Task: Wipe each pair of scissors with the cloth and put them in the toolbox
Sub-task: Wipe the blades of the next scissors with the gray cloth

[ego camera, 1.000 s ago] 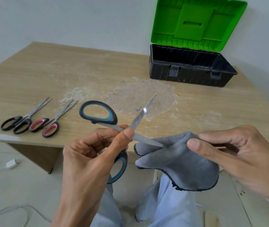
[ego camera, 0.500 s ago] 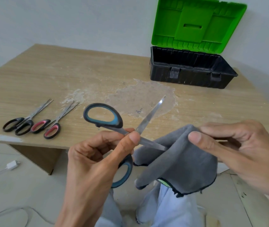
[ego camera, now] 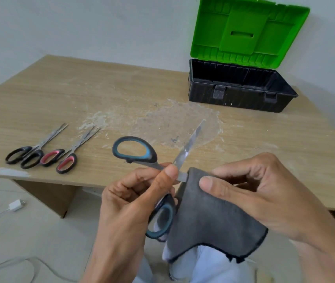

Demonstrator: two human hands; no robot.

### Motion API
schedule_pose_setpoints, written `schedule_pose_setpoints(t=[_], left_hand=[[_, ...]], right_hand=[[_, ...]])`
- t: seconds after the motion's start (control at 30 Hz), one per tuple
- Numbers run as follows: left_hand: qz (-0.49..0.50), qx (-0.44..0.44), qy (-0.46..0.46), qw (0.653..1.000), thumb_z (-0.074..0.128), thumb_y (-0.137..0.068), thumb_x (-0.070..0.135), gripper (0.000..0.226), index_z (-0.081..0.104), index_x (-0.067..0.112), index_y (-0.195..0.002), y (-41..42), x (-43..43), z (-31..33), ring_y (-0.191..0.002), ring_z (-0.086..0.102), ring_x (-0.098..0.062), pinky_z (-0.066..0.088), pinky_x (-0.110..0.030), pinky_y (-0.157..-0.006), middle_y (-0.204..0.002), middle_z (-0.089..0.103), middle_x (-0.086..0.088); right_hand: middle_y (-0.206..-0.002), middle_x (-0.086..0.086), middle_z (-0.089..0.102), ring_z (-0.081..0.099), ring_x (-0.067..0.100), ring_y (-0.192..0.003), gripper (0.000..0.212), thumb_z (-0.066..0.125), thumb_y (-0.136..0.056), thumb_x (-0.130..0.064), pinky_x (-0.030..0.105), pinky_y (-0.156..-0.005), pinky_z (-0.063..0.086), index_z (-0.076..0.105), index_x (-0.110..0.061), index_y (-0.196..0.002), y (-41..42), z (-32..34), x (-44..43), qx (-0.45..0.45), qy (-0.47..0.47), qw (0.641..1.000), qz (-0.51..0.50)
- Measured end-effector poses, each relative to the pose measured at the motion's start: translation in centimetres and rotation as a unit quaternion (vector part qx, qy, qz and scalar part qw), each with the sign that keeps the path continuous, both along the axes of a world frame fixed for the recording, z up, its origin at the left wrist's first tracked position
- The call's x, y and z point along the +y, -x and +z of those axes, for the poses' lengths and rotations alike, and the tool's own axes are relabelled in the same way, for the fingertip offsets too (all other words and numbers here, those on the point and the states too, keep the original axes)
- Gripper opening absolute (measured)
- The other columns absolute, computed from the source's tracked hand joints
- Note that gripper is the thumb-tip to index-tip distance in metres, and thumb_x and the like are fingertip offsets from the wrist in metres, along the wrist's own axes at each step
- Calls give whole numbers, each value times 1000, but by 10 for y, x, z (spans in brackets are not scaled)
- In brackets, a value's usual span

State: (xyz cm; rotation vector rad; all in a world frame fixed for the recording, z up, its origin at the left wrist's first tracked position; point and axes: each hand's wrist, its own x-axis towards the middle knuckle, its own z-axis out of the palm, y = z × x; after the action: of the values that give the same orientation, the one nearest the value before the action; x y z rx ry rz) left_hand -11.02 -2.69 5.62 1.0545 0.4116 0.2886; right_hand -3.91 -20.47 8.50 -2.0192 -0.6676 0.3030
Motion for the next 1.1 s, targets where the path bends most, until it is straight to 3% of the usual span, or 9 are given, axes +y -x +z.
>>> schedule_pose_setpoints(t=[0.13,0.23,0.3,0.43,0.6,0.73,0.87,0.97,1.1], left_hand=[[-12,17,26,999,81,-60,21,17,74,7,-66,-5,-3,-4,-65,63,-23,50,-30,-63,-73,73,-14],[-6,22,13,1000,81,-56,24,18,74,9,-62,-3,0,-3,-56,62,-18,50,-26,-54,-66,71,-12],[3,32,15,999,81,-54,24,19,74,9,-62,-2,4,-4,-53,57,-17,47,-26,-52,-61,67,-10],[0,33,13,999,80,-58,23,14,74,11,-61,-5,6,-8,-52,57,-12,47,-18,-50,-61,68,-5],[-46,28,-3,999,81,-58,24,24,72,3,-67,-7,-2,-9,-59,60,-19,50,-23,-55,-66,68,-15],[-23,25,-15,999,81,-56,24,23,74,4,-66,-6,7,-7,-53,59,-16,50,-18,-50,-66,68,-18],[-26,11,-71,997,78,-64,21,14,77,8,-67,-7,20,-3,-51,55,-11,46,-14,-49,-58,65,-7],[-49,-5,-126,991,77,-68,18,12,81,9,-74,-8,22,3,-53,57,-6,47,-13,-52,-59,69,0],[-37,-24,-187,981,79,-68,23,18,83,19,-85,-9,29,11,-58,59,-3,49,-14,-57,-73,76,-5]], right_hand=[[-70,1,79,71,28,-61,19,73,-92,-53,40,-54,52,85,-39,-93,4,-11,15,-23,-41,998,-45],[-76,12,78,71,35,-70,29,73,-92,-46,48,-59,53,85,-20,-93,3,-18,21,-10,-53,998,-36],[-72,8,77,70,27,-62,30,76,-93,-45,38,-54,50,86,-17,-89,1,-20,16,12,-41,999,-30],[-73,-11,81,74,1,-66,20,73,-82,-44,11,-59,47,88,-31,-87,3,-18,6,33,-46,997,-43],[-86,-8,84,80,19,-80,22,72,-88,-45,40,-69,60,87,-32,-97,8,-21,13,11,-42,998,-44],[-79,-9,82,77,13,-67,20,70,-84,-48,25,-57,55,84,-42,-96,6,-21,2,17,-56,997,-47],[-89,1,84,81,31,-85,14,76,-84,-42,46,-76,62,86,-39,-94,-1,-18,-21,24,-104,990,-95],[-94,1,84,82,21,-90,22,77,-79,-43,29,-74,63,86,-35,-97,-4,-11,-28,42,-118,988,-88],[-92,1,84,82,16,-89,23,73,-76,-36,27,-76,65,87,-30,-93,-7,-2,-33,44,-141,984,-97]])
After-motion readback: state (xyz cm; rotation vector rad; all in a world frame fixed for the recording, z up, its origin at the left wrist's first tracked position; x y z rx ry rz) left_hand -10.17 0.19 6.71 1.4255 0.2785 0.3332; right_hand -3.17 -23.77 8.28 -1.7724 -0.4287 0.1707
